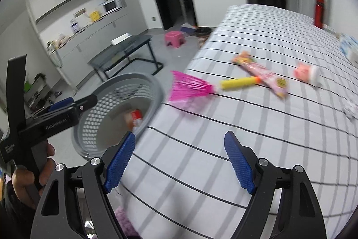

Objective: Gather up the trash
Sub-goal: 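Move both open tools from the basket back toward the table, then grasp the pink shuttlecock with the left tool while the right tool approaches the crumpled paper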

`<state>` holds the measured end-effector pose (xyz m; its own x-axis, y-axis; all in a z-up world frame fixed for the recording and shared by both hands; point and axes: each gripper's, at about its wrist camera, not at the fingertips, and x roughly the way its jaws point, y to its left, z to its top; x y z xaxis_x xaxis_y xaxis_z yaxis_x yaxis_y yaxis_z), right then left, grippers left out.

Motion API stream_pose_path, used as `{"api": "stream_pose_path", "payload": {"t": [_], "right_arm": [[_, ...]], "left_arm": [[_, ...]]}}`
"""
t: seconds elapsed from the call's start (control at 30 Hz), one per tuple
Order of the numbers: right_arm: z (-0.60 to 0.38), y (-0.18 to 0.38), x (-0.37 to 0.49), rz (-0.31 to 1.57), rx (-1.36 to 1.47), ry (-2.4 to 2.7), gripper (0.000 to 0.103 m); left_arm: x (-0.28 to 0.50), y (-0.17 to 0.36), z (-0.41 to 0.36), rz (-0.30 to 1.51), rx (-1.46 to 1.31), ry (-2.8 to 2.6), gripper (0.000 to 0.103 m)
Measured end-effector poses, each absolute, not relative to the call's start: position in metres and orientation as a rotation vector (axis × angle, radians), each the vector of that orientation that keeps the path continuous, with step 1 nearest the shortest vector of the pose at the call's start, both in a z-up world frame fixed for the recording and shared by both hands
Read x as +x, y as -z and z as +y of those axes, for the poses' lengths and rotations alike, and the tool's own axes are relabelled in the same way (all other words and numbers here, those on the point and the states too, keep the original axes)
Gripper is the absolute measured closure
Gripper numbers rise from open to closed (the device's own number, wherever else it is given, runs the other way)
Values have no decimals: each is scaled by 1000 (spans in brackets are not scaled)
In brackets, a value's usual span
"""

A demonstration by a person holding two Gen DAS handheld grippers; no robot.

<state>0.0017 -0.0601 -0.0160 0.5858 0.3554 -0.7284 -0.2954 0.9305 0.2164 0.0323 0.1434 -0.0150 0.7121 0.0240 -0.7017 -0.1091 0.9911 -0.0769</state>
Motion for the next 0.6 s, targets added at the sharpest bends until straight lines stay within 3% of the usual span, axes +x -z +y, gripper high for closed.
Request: {"api": "stream_pose_path", "payload": {"t": [0.6], "right_arm": [[-154,22,-9,869,203,-189,25]], "left_arm": [[83,26,45,777,-19,102,18]]}}
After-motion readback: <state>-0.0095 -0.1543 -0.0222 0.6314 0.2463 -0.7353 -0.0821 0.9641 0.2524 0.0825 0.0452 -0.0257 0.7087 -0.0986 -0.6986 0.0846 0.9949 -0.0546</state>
